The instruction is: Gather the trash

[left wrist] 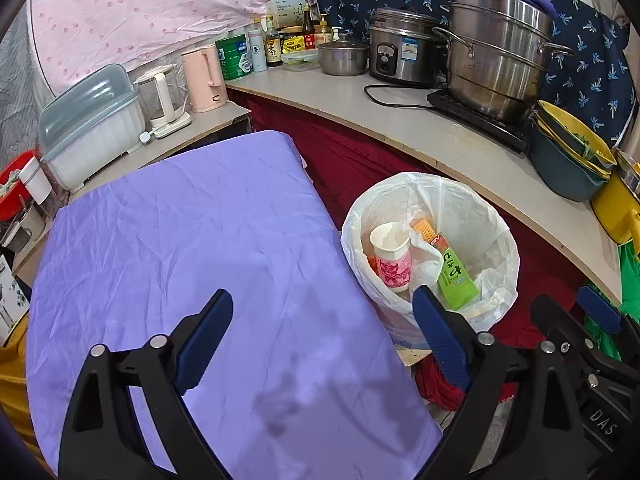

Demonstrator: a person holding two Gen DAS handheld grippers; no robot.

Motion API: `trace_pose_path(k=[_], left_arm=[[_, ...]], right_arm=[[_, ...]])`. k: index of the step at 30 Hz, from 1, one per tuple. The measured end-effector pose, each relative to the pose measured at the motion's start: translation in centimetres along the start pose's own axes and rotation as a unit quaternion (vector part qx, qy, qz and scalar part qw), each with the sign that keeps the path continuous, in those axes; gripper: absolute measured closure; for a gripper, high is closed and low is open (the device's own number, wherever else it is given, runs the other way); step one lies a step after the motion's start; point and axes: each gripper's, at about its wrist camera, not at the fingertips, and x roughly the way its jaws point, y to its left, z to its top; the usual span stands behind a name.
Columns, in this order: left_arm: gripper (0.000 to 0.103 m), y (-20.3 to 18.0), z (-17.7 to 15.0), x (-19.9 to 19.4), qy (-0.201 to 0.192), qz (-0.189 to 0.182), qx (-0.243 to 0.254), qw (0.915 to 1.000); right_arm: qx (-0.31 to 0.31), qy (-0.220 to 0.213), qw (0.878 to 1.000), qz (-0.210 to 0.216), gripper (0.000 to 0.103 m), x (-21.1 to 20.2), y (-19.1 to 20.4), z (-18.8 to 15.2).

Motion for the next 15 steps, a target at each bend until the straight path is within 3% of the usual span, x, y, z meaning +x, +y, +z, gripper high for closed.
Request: trace_pose_path(k=[3,11,12,15], left_arm=[[0.015,0.0,-0.7,-0.3,0.002,0.002,0.003,1.0],[0.011,0.1,-2.2,-1.0,0.007,0.008,0.004,0.9999],[0.011,0.1,-2.4,-1.0,0.008,0.008,0.004,0.9999],[0.01,0.0,-3.1,-1.1,0.011,0.012,0.008,0.9998]], right_arm=[[0.0,0.002,1.0,0.003,0.012,-0.4,0.1,-0.5],[-0.014,0.008,1.0,-0.001,0.012,-1.2,0.5,-1.6],[-0.017,0.009,1.0,-0.002,0.005,-1.2,0.6,-1.8],[-0.02,0.008,1.0,-0.004,0.007,-1.6,0.6,-2.1]])
